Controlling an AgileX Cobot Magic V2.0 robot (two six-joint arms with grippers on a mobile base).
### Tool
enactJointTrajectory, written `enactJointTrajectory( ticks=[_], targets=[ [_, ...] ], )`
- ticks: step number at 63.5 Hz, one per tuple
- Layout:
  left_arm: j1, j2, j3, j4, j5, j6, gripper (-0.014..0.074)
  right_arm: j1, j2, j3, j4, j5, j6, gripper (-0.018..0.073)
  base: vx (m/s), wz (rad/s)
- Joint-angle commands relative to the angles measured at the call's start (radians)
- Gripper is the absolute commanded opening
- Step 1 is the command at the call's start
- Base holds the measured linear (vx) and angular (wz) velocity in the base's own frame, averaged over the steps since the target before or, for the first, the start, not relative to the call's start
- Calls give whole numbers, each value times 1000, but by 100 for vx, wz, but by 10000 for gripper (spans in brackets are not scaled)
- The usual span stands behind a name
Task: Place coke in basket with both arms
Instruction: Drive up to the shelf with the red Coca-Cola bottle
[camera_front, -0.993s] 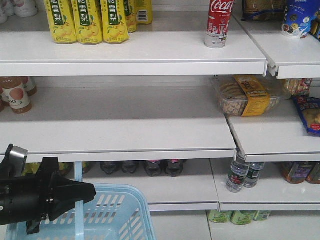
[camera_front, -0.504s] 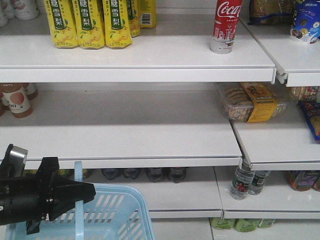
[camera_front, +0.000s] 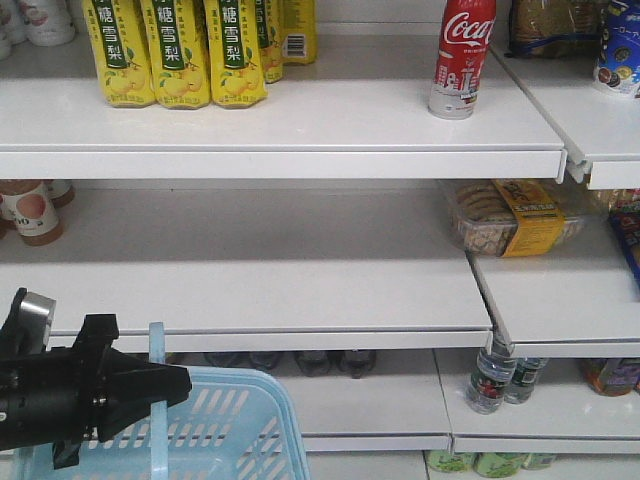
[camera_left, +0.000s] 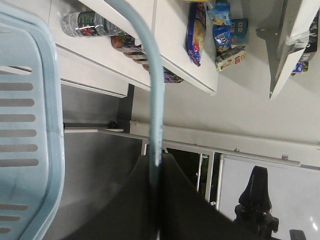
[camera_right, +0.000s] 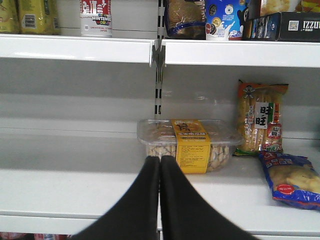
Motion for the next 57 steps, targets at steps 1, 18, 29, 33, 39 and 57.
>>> enactJointTrajectory(
  ticks=[1,18,29,33,39,57],
  targets=[
    [-1,-23,-21,-74,57,4,-6,-5,-13,8,-3,-72,-4,-10,5,1],
    [-1,-23,-21,-74,57,4,-6,-5,-13,8,-3,-73,-4,-10,4,1],
    [-1,-23,-21,-74,57,4,-6,-5,-13,8,-3,-73,-4,-10,3,0],
    [-1,-23,-21,-74,57,4,-6,-5,-13,8,-3,-73,-4,-10,2,0],
    [-1,-23,-21,-74,57,4,-6,-5,-13,8,-3,-73,-4,-10,2,0],
    [-1,-23,-21,-74,57,4,-6,-5,-13,8,-3,-73,-4,-10,2,0]
  ],
)
